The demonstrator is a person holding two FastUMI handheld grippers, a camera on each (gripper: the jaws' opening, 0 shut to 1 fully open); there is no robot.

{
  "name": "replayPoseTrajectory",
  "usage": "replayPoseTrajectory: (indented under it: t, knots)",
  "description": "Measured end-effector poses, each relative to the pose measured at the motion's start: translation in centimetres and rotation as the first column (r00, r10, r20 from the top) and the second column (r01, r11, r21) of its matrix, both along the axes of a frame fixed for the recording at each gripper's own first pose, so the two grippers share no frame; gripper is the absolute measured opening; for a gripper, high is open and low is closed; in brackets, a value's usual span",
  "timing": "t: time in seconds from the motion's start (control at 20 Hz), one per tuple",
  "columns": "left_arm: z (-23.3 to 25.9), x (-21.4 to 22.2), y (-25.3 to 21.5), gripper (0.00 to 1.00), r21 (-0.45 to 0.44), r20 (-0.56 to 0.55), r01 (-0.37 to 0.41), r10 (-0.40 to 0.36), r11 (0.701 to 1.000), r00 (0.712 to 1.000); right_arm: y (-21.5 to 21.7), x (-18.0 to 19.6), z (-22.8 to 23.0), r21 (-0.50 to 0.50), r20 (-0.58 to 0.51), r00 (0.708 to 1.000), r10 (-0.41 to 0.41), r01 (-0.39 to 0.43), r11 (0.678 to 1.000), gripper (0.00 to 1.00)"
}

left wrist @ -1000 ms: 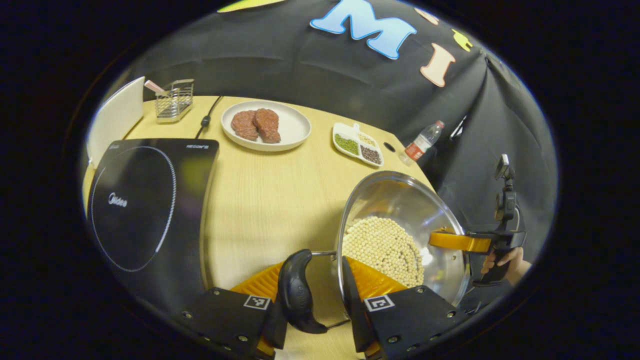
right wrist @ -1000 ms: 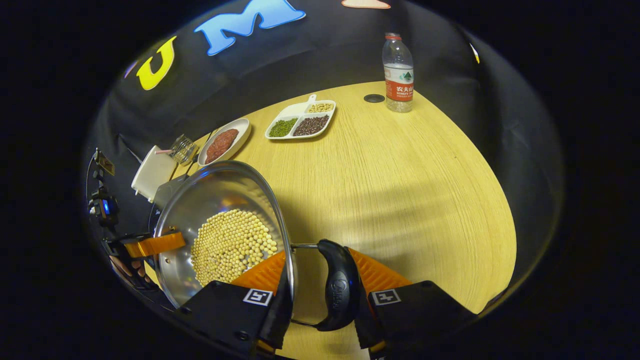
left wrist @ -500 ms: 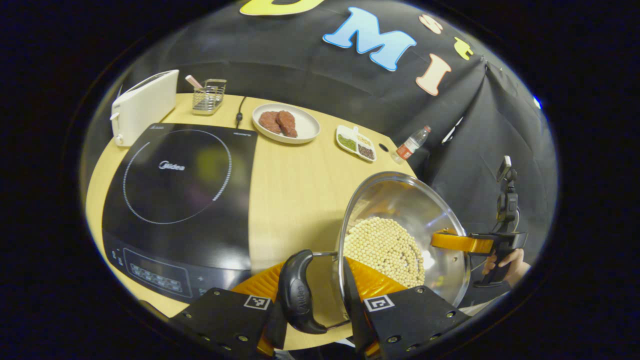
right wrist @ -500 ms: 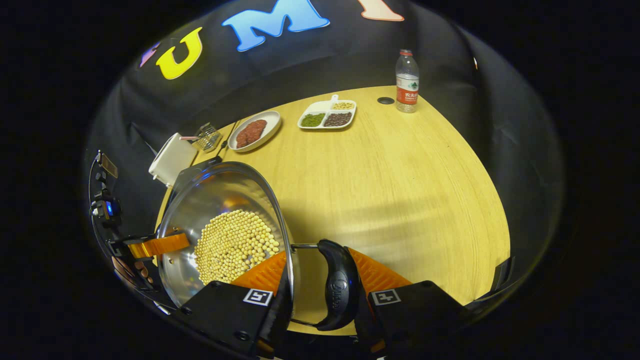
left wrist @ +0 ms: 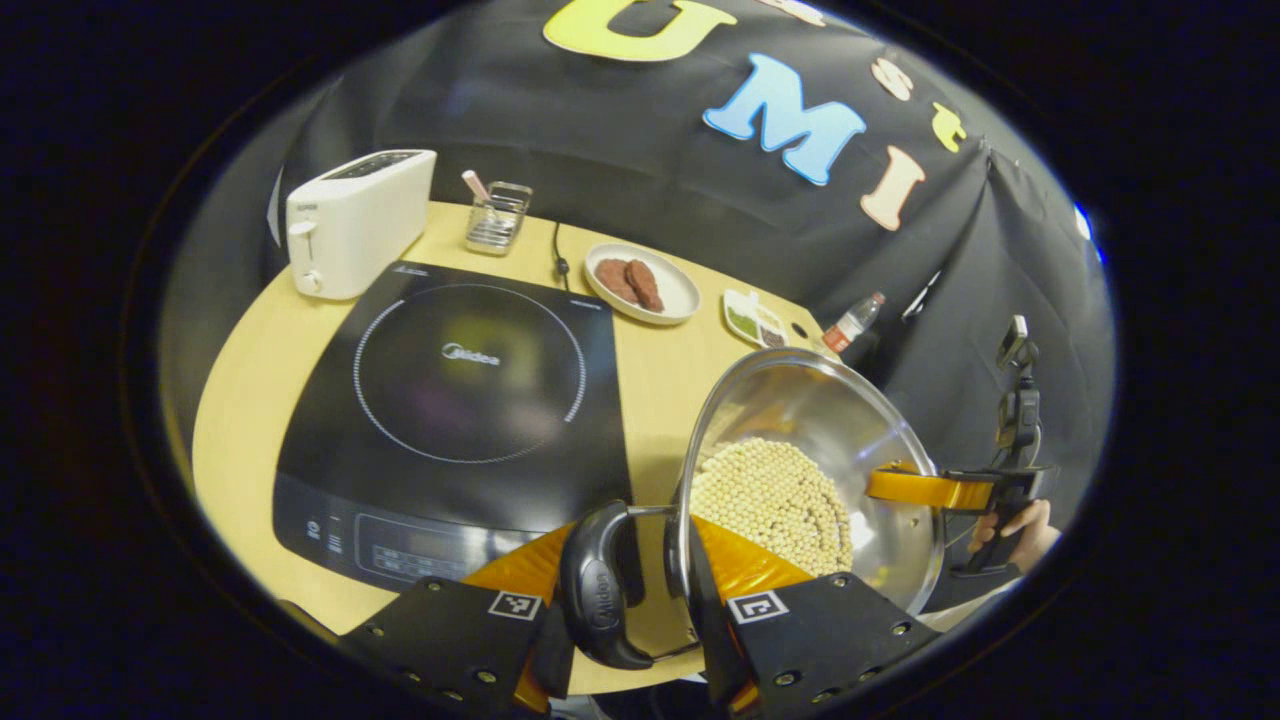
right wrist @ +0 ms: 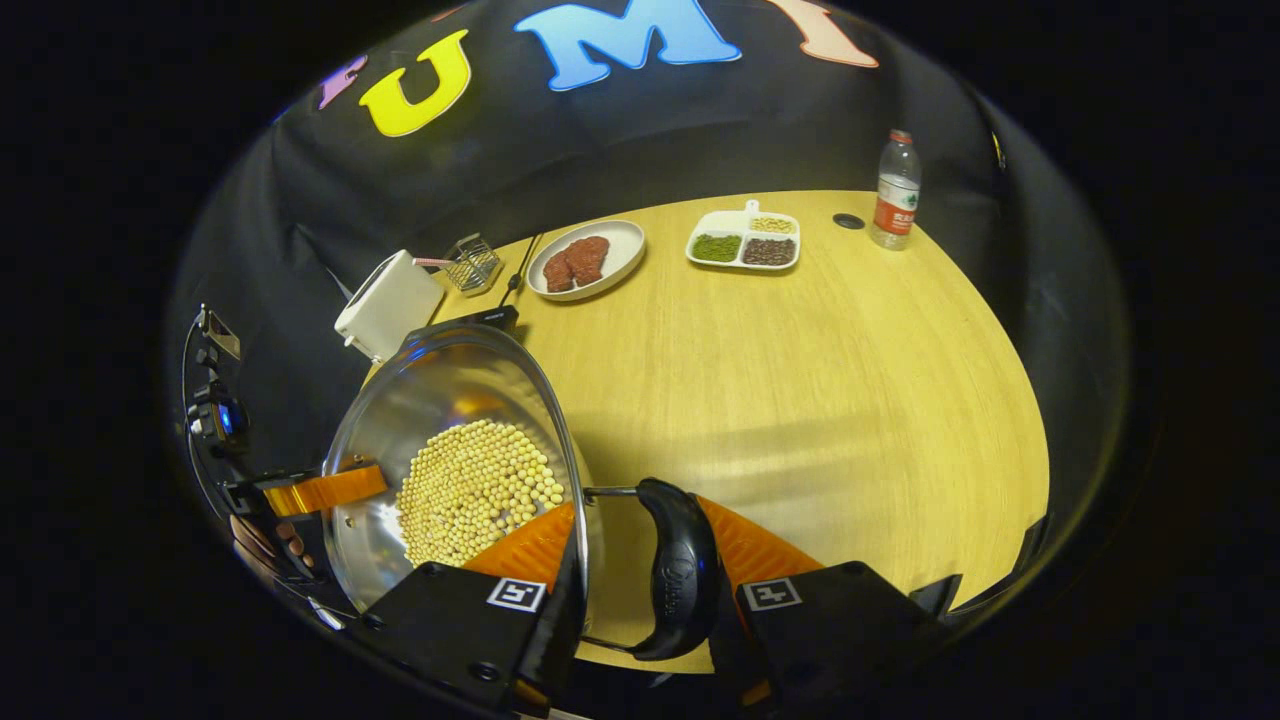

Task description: First push the handle of the pot to place it horizontally, then grasp the pot with both hands and set it on the induction cooktop.

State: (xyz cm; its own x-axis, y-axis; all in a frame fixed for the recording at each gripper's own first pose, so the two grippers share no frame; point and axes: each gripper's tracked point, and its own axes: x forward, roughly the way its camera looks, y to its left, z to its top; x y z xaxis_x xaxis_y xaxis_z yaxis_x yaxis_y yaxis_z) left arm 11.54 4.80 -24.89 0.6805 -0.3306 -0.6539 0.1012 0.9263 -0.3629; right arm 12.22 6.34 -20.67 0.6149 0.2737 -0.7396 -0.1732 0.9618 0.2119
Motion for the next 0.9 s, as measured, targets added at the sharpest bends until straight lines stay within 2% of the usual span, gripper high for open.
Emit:
replayPoseTrajectory:
  t: [0.05,0.1,0.25,0.45,0.5,0.55,0.6,0.75,0.85,0.9]
  knots:
    - [0.1,0.2,1.2,0.52,0.001,0.004,-0.007,0.007,1.000,1.000,1.2,0.4,0.0,0.002,-0.002,1.000,0.003,-0.003,1.000,0.57]
    - [0.3,0.6,2.5,0.52,0.000,0.012,-0.016,0.016,1.000,1.000,2.5,0.7,0.1,0.006,0.003,1.000,0.012,-0.012,1.000,0.54]
    - [0.6,1.6,5.9,0.52,0.007,0.033,-0.033,0.032,0.999,0.999,5.8,1.5,-0.2,0.023,-0.008,1.000,0.025,-0.025,0.999,0.57]
    - [0.3,3.2,9.6,0.52,0.009,0.040,-0.057,0.057,0.998,0.998,9.2,2.6,-0.6,0.045,-0.032,0.999,0.031,-0.029,0.999,0.57]
    - [0.3,3.6,10.5,0.49,0.010,0.042,-0.064,0.064,0.998,0.997,10.0,3.0,-0.6,0.041,-0.032,0.999,0.038,-0.036,0.998,0.53]
    - [0.3,4.0,11.4,0.49,0.013,0.042,-0.072,0.072,0.997,0.997,10.7,3.5,-0.7,0.039,-0.026,0.999,0.041,-0.040,0.998,0.57]
    - [0.3,4.3,12.2,0.52,0.011,0.041,-0.083,0.083,0.996,0.996,11.4,4.1,-0.6,0.040,-0.019,0.999,0.043,-0.043,0.998,0.53]
    - [0.4,5.6,14.2,0.52,0.011,0.043,-0.109,0.108,0.994,0.993,13.9,5.5,-0.3,0.057,-0.008,0.998,0.054,-0.054,0.997,0.57]
    - [0.8,6.5,15.9,0.52,0.017,0.047,-0.116,0.115,0.993,0.992,15.3,6.4,-0.2,0.061,-0.002,0.998,0.062,-0.061,0.996,0.53]
    - [1.0,6.9,16.7,0.52,0.019,0.049,-0.118,0.117,0.993,0.992,16.0,6.9,-0.1,0.063,0.003,0.998,0.063,-0.063,0.996,0.57]
